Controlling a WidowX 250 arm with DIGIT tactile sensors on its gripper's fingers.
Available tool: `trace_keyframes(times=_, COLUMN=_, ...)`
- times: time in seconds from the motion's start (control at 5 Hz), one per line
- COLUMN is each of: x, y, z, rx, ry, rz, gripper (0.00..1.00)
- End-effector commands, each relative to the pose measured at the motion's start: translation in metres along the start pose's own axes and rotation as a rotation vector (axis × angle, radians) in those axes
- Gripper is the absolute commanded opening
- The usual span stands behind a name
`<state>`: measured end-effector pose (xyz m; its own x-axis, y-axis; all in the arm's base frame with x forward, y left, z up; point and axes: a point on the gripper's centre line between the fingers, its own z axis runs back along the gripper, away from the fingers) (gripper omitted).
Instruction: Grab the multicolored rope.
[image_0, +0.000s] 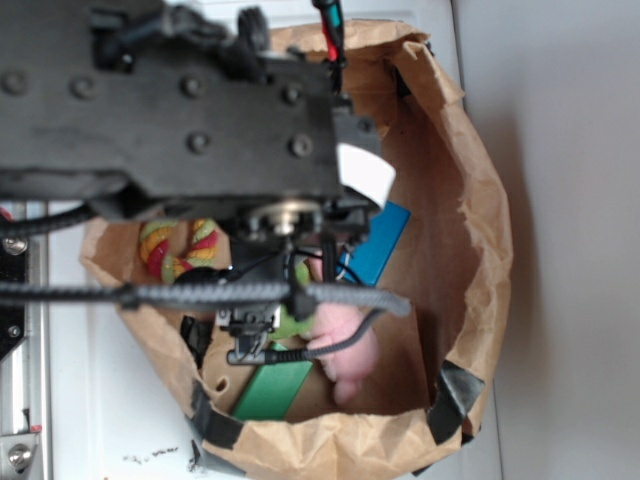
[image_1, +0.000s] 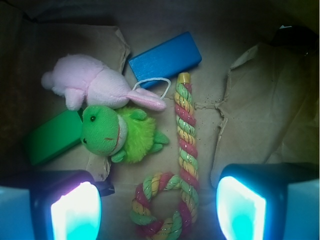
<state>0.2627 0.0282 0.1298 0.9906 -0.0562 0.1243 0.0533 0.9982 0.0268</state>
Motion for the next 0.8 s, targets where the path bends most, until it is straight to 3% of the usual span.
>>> trace_keyframes(times=0.0, x=0.0171, y=0.0146, z=0.0064, rx=-0.002, ry=-0.038, rz=-0.047, gripper=1.0)
trace_keyframes(times=0.6, x=0.0172, y=0.0163, z=0.0074, rx=-0.015, ry=-0.068, rz=-0.031, gripper=1.0)
